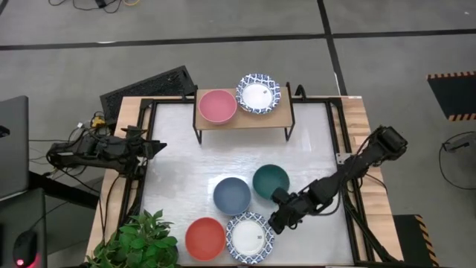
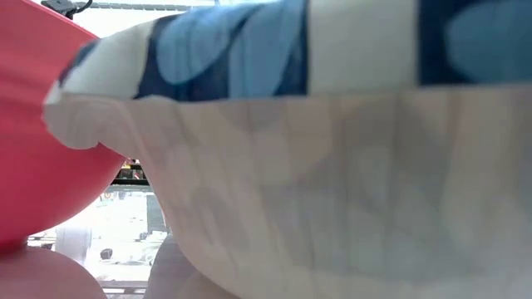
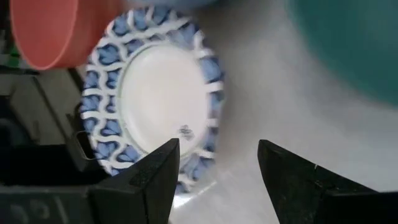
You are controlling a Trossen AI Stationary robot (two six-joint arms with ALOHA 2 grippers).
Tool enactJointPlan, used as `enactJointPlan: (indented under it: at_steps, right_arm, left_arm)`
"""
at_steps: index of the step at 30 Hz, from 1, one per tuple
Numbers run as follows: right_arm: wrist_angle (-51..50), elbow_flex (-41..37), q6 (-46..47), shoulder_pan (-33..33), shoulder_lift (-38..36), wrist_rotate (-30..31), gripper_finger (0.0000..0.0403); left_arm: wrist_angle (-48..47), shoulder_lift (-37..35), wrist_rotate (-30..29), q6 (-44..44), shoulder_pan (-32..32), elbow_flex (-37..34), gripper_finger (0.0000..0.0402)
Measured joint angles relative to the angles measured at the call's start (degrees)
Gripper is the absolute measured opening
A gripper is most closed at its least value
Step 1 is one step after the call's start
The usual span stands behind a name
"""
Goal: Place and stack bowls onto a shelf
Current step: Stack the white patterned bowl on top of the white patterned bowl on the shelf
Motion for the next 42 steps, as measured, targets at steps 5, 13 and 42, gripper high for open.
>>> enactJointPlan:
  at_steps: [5,13,42]
  right_arm:
    - [3.4,1.0,0.2,1.0,4.7,-1.1,0.0244]
    - [3.9,4.6,0.2,1.1,12.3,-2.8,0.0244]
    - [-4.6,11.0,6.6,1.3,8.5,-12.3,0.0020]
  left_arm:
    - [0.3,0.0,-0.2,0.3,0.0,0.0,0.0302]
    - [0.3,0.0,0.4,0.8,0.0,0.0,0.0302]
    - [0.0,0.0,0.7,5.6,0.0,0.0,0.0302]
